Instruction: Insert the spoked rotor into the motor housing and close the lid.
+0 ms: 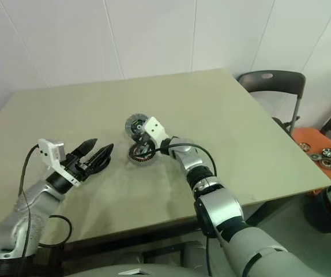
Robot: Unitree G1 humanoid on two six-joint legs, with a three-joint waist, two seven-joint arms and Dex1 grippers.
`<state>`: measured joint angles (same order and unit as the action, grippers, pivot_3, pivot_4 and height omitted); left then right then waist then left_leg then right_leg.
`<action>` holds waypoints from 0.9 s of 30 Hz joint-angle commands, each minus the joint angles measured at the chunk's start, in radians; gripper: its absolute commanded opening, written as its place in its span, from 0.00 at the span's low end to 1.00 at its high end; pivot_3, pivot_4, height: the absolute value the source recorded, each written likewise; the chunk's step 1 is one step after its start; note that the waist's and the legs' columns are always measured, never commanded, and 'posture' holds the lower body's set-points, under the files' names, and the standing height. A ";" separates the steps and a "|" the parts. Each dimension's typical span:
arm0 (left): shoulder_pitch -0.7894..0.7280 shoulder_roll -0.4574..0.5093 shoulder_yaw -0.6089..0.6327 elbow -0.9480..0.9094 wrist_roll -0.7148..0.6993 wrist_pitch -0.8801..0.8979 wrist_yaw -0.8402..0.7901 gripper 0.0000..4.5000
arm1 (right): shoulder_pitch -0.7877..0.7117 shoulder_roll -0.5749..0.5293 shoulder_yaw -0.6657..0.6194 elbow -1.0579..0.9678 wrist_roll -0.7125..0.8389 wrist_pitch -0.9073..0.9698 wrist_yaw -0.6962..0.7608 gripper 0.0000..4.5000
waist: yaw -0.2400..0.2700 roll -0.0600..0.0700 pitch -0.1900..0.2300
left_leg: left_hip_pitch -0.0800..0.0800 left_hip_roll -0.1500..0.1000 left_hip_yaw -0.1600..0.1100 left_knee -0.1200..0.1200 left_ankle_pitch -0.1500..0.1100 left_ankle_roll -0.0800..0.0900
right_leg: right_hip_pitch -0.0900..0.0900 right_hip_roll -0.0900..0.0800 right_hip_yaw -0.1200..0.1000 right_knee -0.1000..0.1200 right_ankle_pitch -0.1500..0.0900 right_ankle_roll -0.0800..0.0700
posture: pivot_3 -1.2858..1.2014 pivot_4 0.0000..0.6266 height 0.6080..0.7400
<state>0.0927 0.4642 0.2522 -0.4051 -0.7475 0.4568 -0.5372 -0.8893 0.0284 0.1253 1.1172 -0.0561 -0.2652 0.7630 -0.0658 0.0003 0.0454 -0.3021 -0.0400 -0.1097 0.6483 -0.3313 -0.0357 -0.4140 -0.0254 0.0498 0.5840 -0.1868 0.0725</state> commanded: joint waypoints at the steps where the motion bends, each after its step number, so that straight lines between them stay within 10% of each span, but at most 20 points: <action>1: -0.007 0.101 0.068 0.011 -0.061 0.047 -0.113 0.89 | -0.007 0.005 0.013 -0.007 -0.013 -0.025 -0.009 0.01 | -0.006 0.000 0.000 | 0.000 0.000 0.000 0.000 0.000 0.000 | 0.000 0.000 0.000 0.000 0.000 0.000 | 0.52 0.00 1.00; 17: -0.040 0.354 -0.004 0.120 -0.018 0.133 -0.461 0.89 | 0.011 -0.014 0.025 -0.006 -0.034 -0.026 -0.024 0.01 | -0.010 0.001 0.001 | -0.002 0.000 0.000 -0.001 0.000 0.000 | -0.005 0.000 0.000 0.002 0.001 0.000 | 0.52 0.00 1.00; 27: -0.042 0.335 -0.035 0.124 0.040 0.117 -0.480 0.89 | 0.029 0.008 0.066 0.010 -0.070 -0.021 -0.028 0.01 | -0.013 0.001 0.001 | -0.002 0.000 0.000 -0.001 0.000 0.000 | -0.006 0.000 0.001 0.005 0.001 0.000 | 0.52 0.00 1.00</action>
<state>0.0641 0.8019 0.2132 -0.2652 -0.7146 0.5975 -1.0175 -0.8423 0.0242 0.1815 1.1279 -0.1125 -0.2724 0.7495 -0.0793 0.0011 0.0459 -0.3037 -0.0396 -0.1101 0.6469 -0.3313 -0.0357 -0.4208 -0.0253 0.0514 0.5896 -0.1856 0.0726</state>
